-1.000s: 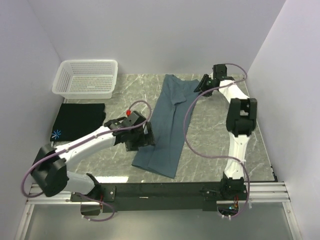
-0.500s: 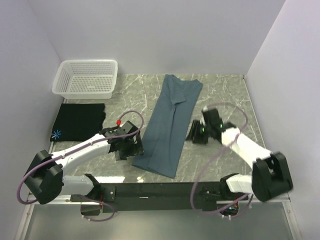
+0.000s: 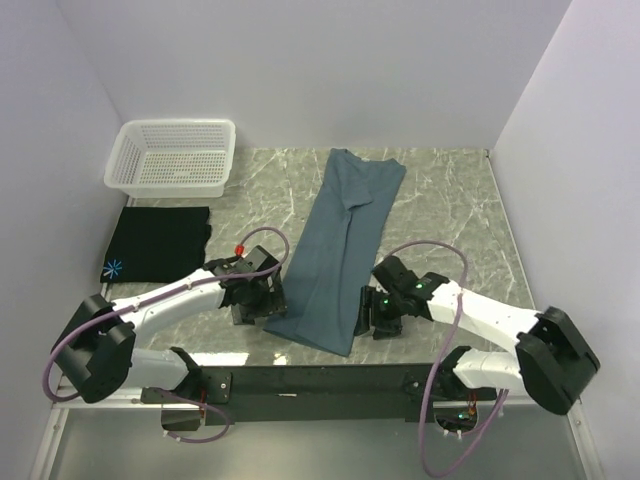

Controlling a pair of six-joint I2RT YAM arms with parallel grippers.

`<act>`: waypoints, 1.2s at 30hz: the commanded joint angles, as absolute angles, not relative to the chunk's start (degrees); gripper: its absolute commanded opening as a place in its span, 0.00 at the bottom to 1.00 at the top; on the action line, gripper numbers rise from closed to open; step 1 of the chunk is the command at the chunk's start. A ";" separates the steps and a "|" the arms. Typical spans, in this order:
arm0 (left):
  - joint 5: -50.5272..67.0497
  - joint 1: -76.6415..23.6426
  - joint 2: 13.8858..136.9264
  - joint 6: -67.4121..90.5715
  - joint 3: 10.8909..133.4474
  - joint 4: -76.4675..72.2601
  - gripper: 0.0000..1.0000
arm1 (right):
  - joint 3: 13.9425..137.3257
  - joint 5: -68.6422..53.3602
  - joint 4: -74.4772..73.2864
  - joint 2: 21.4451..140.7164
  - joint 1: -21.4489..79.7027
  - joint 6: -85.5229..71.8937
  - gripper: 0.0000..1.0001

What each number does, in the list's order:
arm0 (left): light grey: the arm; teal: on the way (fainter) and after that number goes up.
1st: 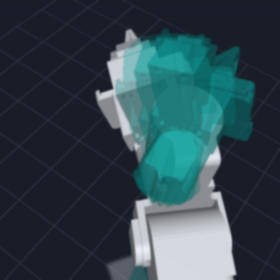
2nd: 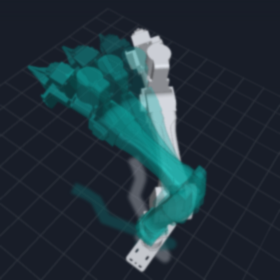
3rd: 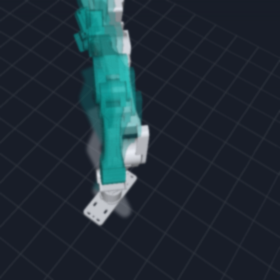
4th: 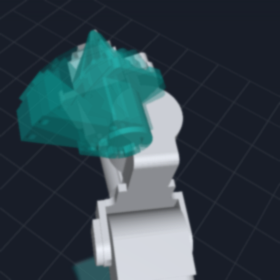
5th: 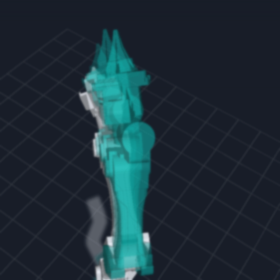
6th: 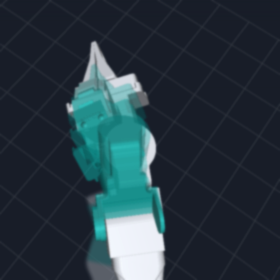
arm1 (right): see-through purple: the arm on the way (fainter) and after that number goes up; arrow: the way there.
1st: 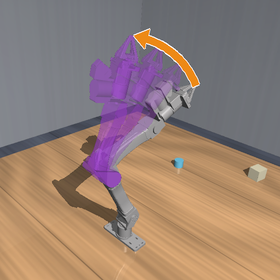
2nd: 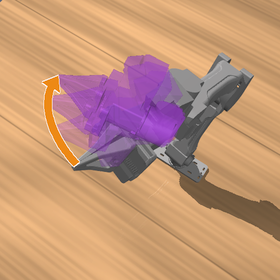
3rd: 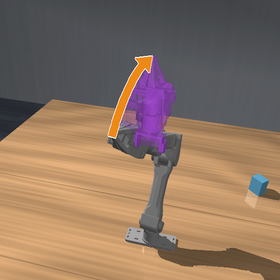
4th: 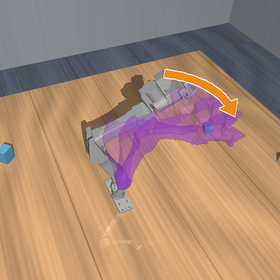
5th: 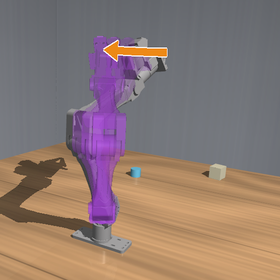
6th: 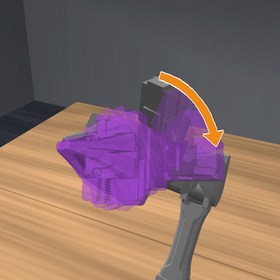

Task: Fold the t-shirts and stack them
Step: Fold the tshirt

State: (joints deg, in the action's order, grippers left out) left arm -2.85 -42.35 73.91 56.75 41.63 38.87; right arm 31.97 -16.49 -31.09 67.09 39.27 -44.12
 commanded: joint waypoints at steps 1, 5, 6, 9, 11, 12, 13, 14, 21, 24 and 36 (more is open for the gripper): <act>-2.20 -42.19 74.62 56.78 41.75 36.92 0.84 | 36.20 -12.58 -31.54 70.74 42.53 -49.39 0.63; -1.75 -42.19 75.41 56.51 42.27 36.39 0.84 | 40.33 -11.17 -32.43 75.04 45.69 -51.59 0.65; -2.02 -42.10 75.58 56.51 42.36 36.73 0.84 | 41.30 -10.73 -33.82 75.84 47.10 -52.03 0.65; -1.85 -42.10 75.50 56.42 42.28 36.74 0.84 | 44.55 -9.32 -35.77 79.36 49.30 -52.64 0.65; -1.50 -42.19 74.89 56.51 41.49 36.21 0.84 | 46.48 -8.53 -37.26 81.98 51.67 -53.44 0.65; -1.32 -42.19 74.71 56.51 41.22 36.04 0.83 | 47.10 -8.18 -37.87 82.96 52.29 -53.79 0.64; -1.32 -42.10 74.62 56.60 41.13 35.95 0.83 | 47.54 -7.74 -39.10 83.75 53.34 -54.31 0.63; -1.41 -42.19 74.18 56.51 40.70 35.77 0.83 | 48.33 -7.56 -39.55 84.98 54.05 -54.66 0.63; -1.41 -42.19 73.65 55.72 39.82 35.07 0.82 | 49.04 -7.82 -40.78 88.06 55.98 -57.04 0.61; -1.32 -42.19 73.92 55.02 39.55 34.89 0.81 | 48.69 -8.26 -40.43 89.12 56.25 -57.83 0.59; -1.23 -42.19 74.27 55.20 39.46 35.24 0.77 | 47.73 -9.05 -39.20 90.53 56.43 -57.13 0.31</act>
